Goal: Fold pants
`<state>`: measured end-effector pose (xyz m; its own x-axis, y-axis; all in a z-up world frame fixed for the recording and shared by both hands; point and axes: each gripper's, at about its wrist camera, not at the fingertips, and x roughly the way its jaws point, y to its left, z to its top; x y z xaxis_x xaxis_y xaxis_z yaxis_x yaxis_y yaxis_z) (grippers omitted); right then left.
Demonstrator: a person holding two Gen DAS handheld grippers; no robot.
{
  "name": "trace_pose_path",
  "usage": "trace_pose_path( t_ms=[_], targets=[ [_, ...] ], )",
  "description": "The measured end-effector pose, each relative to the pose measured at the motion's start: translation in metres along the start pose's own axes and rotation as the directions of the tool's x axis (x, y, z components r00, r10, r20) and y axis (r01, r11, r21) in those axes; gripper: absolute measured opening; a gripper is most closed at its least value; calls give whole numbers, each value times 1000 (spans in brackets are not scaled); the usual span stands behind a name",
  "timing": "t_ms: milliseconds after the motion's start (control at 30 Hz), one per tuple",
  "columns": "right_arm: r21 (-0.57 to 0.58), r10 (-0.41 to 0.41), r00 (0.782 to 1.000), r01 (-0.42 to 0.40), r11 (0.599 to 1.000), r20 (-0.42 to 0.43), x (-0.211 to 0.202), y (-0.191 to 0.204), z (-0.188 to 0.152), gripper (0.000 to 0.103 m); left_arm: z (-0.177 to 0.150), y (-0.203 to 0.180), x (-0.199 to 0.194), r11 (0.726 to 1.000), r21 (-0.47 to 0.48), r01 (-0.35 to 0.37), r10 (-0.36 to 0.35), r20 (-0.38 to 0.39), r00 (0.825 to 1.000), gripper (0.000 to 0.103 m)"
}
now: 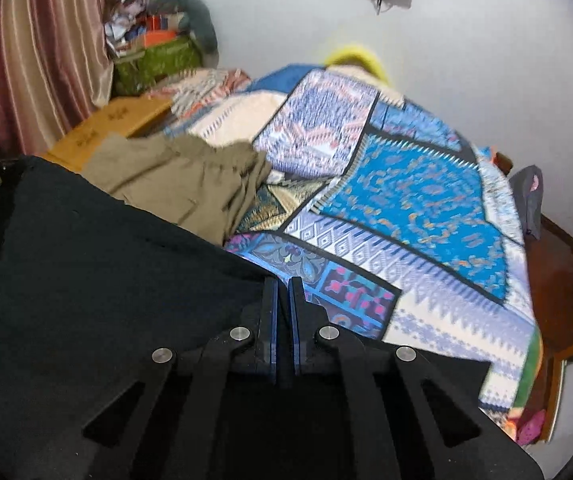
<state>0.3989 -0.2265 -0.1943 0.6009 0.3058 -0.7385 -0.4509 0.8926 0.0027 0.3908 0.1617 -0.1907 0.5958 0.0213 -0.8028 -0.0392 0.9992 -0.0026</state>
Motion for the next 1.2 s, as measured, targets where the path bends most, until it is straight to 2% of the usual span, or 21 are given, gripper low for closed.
trace_pose_path(
  t_ms=[267, 500, 733, 833, 900, 1067, 1133, 1200],
  targets=[
    [-2, 23, 996, -23, 1000, 82, -79, 19, -24, 4, -28, -14, -90, 999, 51, 3, -9, 102, 995, 8],
    [-10, 59, 990, -58, 998, 127, -133, 42, -55, 4, -81, -17, -152, 997, 71, -37, 24, 164, 986, 2],
    [-15, 111, 981, -110, 994, 161, -165, 61, -88, 4, -132, -9, -193, 998, 45, -36, 27, 185, 982, 0],
    [-39, 114, 982, -109, 993, 148, -168, 68, -102, 4, -153, -3, -203, 1000, 15, -9, 6, 180, 984, 0],
    [-51, 106, 985, -99, 994, 135, -167, 73, -109, 4, -163, -2, -203, 1000, 10, -20, 18, 170, 985, 0],
    [-24, 96, 990, -94, 995, 106, -157, 69, -114, 4, -174, -11, -191, 1000, 20, -4, 2, 97, 995, 1],
    [-29, 76, 992, -74, 997, 98, -151, 67, -114, 5, -173, -20, -185, 999, 34, 2, -5, 74, 997, 5],
    [-33, 70, 994, -67, 997, 87, -148, 71, -116, 5, -174, -29, -180, 999, 48, 10, -13, 57, 998, 15]
  ],
)
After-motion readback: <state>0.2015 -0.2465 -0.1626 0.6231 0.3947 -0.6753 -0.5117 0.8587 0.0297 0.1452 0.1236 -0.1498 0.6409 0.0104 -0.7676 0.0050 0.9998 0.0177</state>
